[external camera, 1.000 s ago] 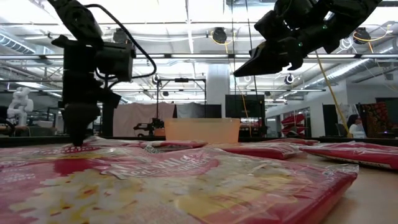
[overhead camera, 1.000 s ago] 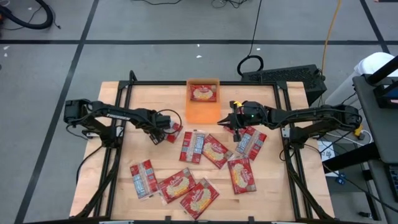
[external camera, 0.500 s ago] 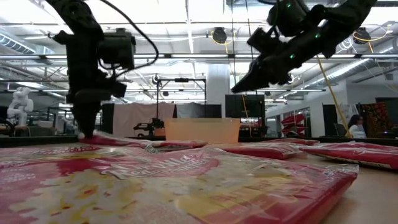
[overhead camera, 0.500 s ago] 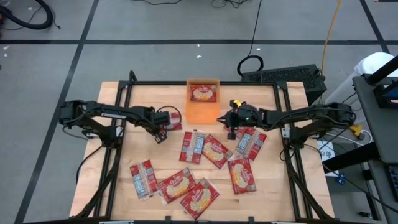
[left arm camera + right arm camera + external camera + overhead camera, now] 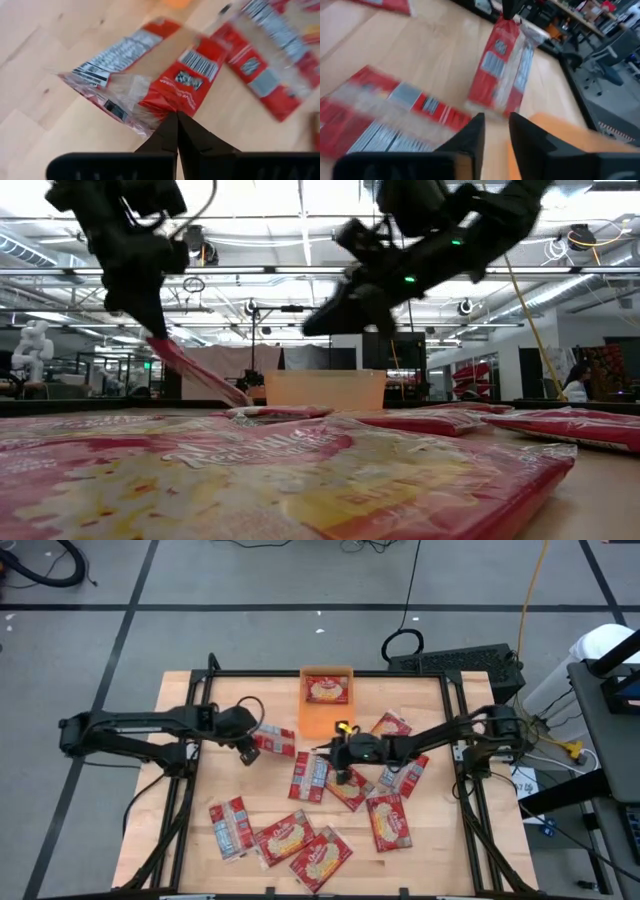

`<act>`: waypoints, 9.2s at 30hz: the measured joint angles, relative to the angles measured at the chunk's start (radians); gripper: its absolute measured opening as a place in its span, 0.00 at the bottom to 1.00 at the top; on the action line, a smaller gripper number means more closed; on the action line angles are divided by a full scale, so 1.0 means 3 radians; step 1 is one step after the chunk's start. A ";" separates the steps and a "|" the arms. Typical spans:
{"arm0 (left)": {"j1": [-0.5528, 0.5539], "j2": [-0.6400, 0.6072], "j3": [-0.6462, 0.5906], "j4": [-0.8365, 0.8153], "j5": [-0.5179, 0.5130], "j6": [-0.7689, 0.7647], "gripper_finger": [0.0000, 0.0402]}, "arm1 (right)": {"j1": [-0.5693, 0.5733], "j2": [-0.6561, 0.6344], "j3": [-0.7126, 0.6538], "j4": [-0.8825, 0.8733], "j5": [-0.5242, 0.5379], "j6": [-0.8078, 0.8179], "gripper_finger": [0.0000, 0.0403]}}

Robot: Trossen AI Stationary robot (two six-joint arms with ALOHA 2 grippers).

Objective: Sort popcorn bags into baskets
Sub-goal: Put the red popcorn bag into the orange bin

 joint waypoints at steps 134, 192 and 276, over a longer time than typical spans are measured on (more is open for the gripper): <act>0.0144 0.1386 0.0768 0.2858 0.0231 0.2360 0.27 | -0.0887 -0.0357 0.1770 -0.3496 -0.0467 -0.0164 0.04; 0.0784 0.1821 0.0058 0.4668 0.0847 0.0582 0.07 | -0.1305 -0.0730 -0.0545 -0.1214 -0.0282 0.0786 0.00; 0.0689 0.1378 -0.0135 0.3128 -0.0291 0.0883 0.21 | -0.1358 -0.0438 0.1086 -0.2150 -0.0673 0.0857 0.00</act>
